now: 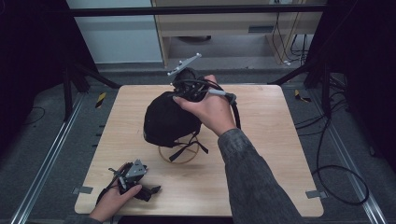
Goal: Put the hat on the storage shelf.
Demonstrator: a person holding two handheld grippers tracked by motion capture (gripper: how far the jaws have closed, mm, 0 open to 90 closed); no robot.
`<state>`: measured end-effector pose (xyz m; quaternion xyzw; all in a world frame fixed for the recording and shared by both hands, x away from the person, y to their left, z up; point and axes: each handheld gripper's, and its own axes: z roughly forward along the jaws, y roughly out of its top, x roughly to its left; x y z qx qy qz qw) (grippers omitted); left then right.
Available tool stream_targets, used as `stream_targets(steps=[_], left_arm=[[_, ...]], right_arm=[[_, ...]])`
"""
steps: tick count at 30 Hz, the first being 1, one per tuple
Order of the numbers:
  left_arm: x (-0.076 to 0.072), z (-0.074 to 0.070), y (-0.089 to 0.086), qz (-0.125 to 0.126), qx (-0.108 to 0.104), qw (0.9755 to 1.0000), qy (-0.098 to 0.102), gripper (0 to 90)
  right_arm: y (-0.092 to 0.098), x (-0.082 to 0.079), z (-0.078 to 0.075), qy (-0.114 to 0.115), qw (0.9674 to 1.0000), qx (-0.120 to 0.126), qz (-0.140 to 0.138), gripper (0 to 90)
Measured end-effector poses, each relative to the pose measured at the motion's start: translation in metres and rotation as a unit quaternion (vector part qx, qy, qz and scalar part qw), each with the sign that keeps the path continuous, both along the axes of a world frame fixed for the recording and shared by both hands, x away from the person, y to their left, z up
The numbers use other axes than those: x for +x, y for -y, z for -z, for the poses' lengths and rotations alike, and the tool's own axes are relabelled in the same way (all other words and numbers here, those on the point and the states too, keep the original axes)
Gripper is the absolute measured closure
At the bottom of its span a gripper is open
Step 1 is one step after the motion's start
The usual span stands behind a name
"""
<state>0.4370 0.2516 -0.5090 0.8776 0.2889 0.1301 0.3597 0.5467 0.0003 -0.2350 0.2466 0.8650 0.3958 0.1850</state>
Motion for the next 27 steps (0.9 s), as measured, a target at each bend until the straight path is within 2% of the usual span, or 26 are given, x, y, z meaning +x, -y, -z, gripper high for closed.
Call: stream_targets(steps=[17, 27], left_arm=[[0.0, 0.0, 0.0, 0.0, 0.0, 1.0, 0.0, 0.0], [0.0, 0.0, 0.0, 0.0, 0.0, 1.0, 0.0, 0.0]], right_arm=[[0.027, -0.016, -0.003, 0.013, 0.9995, 0.028, 0.01, 65.2], [0.039, -0.025, -0.002, 0.018, 0.9985, 0.045, 0.023, 50.2]])
